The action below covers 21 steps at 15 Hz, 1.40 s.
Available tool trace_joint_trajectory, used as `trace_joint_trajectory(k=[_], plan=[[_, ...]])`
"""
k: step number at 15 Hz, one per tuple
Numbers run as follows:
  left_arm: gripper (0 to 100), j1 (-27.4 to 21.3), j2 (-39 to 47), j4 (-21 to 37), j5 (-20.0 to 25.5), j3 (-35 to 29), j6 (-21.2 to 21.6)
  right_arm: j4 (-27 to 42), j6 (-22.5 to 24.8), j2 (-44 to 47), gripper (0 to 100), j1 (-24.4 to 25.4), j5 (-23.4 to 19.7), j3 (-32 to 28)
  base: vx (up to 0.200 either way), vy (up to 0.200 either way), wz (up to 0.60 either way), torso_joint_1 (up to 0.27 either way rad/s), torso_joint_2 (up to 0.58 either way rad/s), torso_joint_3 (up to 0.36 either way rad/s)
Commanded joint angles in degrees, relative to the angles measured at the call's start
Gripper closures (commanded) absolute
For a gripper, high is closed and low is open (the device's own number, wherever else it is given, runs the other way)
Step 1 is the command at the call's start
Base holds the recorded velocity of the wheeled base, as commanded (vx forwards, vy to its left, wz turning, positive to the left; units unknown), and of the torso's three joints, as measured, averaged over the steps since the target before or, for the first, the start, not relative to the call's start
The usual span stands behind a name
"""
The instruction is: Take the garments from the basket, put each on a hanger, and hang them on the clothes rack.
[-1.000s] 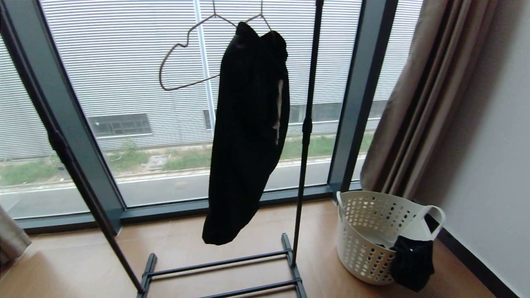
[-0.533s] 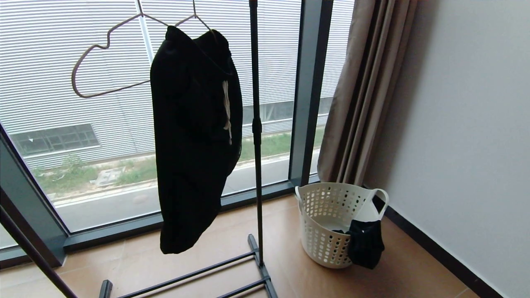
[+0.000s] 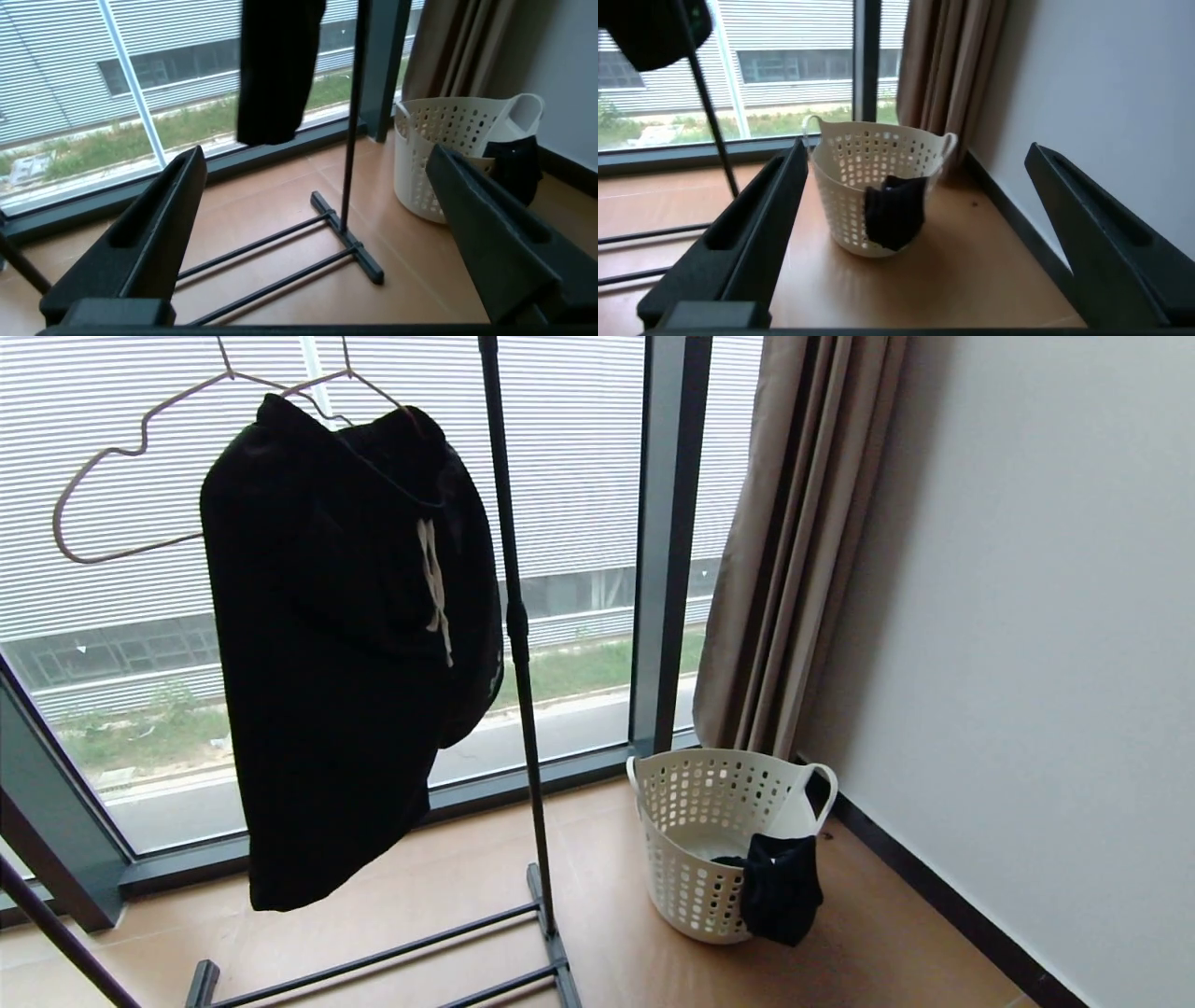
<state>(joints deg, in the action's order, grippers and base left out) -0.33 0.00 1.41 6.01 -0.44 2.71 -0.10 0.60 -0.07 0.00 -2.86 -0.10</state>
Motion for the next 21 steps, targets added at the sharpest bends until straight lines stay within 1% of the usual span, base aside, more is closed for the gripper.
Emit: trace_joint_trajectory(k=[1,3,6,10,14,15,17,21], plan=[[0,-0.02,0.09,-0.01,-0.03,0.0,0.02,0.01,0.02,0.07,0,0.0,-0.04,0.01,0.2,0.0,0.0,0.002,0.0,-0.002],[0,-0.02,0.09,-0.01,-0.03,0.0,0.02,0.01,0.02,0.07,0,0.0,-0.04,0.01,0.2,0.0,0.0,0.0,0.0,0.005],[0,-0.02,0.18,-0.01,0.05,0.0,0.02,0.01,0.02,0.07,0,0.0,-0.04,0.01,0.2,-0.2,0.0,0.004,0.0,-0.001],[0,-0.02,0.09,-0.01,0.05,0.0,0.02,0.01,0.02,0.07,0,0.0,-0.04,0.01,0.0,-0.2,0.0,0.007,0.01,0.004],[0,-0.02,0.09,-0.1,-0.12,0.0,-0.25,0.01,0.02,0.07,0,0.0,-0.04,0.01,0.0,0.0,0.0,0.0,0.0,0.0],[0,-0.02,0.09,-0.18,-0.65,0.09,0.02,0.01,0.02,0.07,0,0.0,-0.04,0.01,0.0,0.0,0.0,0.0,0.0,0.0],[0,0.07,0.18,-0.1,-0.3,0.09,1.69,0.01,0.02,0.07,0,0.0,-0.04,0.01,0.0,0.0,0.0,0.0,0.0,0.0],[0,0.07,0.09,-0.1,-0.12,0.09,1.42,0.01,0.02,0.07,0,0.0,-0.04,0.01,0.0,0.0,0.0,0.0,0.0,0.0]])
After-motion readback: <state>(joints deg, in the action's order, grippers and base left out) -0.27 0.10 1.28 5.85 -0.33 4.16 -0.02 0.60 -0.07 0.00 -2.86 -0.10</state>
